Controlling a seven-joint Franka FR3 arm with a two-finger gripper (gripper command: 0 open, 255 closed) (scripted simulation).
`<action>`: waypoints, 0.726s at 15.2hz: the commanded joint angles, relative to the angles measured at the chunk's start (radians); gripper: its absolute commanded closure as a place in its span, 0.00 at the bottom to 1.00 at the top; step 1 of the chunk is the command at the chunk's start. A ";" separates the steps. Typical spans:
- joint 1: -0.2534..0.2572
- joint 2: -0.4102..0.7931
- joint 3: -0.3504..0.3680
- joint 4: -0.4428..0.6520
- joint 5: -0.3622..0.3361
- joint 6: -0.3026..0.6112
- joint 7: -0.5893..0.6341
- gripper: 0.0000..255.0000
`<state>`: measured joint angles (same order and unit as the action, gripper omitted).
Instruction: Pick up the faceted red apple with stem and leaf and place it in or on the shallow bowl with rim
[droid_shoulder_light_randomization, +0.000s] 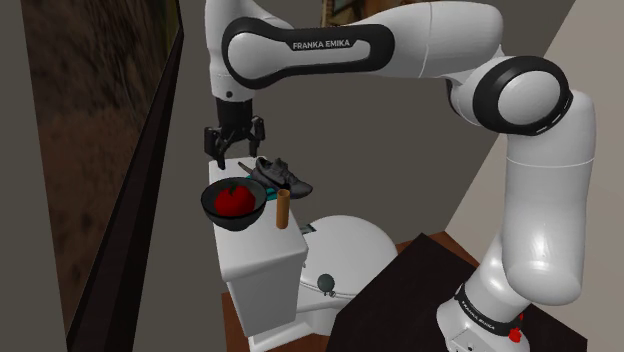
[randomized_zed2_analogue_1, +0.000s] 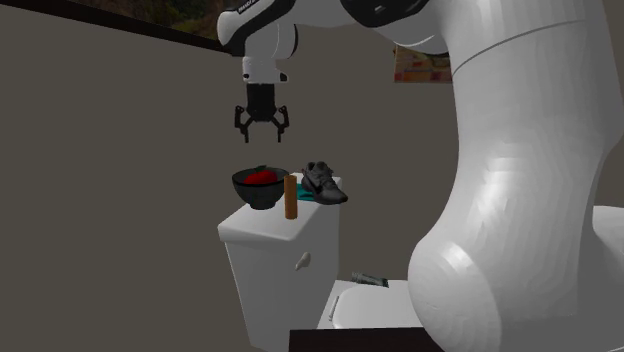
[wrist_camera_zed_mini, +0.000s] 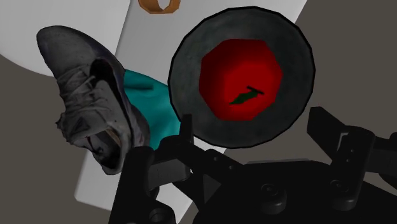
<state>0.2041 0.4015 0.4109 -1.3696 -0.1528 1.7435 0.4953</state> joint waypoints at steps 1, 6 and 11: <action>0.006 0.007 0.001 0.059 -0.002 -0.053 -0.002 0.00; 0.016 0.018 0.001 0.138 -0.005 -0.119 -0.003 0.00; 0.016 0.018 0.001 0.137 -0.005 -0.119 -0.003 0.00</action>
